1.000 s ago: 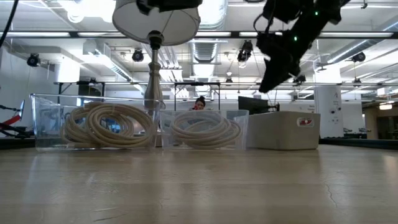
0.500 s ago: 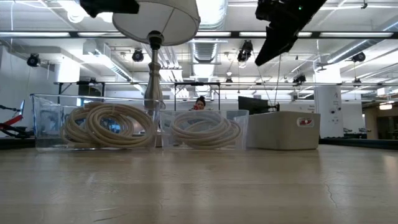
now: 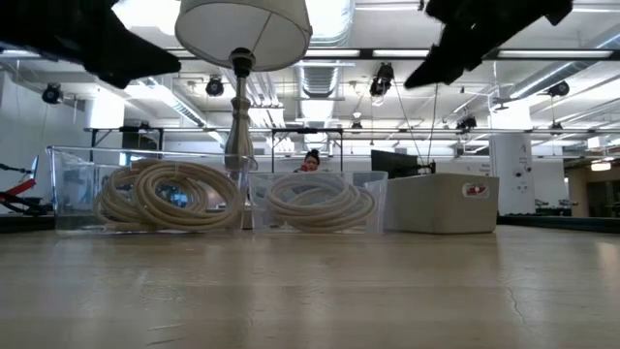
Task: Pick & Place USB Port
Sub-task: Return to Home Position
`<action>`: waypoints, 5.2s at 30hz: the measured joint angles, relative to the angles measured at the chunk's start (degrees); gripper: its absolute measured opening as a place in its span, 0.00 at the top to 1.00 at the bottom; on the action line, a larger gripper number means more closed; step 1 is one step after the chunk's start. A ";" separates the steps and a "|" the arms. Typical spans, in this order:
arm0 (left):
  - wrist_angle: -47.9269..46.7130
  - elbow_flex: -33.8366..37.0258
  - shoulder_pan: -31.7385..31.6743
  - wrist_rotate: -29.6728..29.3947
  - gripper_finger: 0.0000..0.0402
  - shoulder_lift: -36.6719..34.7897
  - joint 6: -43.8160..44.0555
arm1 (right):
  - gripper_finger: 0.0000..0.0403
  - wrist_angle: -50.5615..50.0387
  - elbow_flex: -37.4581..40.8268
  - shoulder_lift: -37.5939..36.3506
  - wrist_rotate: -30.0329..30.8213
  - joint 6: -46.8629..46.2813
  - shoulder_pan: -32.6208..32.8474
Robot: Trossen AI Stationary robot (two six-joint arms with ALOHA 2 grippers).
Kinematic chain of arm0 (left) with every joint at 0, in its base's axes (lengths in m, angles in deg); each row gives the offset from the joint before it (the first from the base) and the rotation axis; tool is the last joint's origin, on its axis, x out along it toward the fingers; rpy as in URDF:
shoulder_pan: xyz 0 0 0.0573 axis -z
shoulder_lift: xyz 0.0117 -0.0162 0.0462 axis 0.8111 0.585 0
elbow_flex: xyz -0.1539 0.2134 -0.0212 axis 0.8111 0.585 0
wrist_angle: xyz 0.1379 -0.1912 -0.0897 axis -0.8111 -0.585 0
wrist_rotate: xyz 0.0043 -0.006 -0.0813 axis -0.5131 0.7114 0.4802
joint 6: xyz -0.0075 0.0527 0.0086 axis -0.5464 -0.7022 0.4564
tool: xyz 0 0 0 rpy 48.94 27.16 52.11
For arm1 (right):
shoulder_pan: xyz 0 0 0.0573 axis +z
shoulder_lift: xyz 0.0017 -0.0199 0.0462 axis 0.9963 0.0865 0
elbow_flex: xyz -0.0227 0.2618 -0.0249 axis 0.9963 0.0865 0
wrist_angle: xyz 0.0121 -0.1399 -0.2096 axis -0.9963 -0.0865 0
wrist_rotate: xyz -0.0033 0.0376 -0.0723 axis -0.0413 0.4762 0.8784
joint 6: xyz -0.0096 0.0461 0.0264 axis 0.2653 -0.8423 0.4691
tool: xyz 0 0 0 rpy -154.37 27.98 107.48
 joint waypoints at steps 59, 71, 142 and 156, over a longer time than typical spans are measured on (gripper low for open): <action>3.53 15.49 -0.31 -2.51 0.74 -23.27 -6.53 | 0.69 22.77 39.23 -42.36 -3.81 -14.01 -7.53; 3.57 15.49 -0.34 -2.31 0.74 -23.27 -6.51 | 0.74 22.52 42.16 -51.92 -3.70 -11.18 -7.55; 3.51 15.49 -0.34 -2.31 0.74 -23.27 -6.54 | 0.78 15.54 42.40 -56.71 -3.65 -9.76 -7.53; 3.51 15.49 -0.36 -2.66 0.74 -23.27 -6.54 | 0.83 15.51 42.40 -56.71 -3.68 -9.84 -7.53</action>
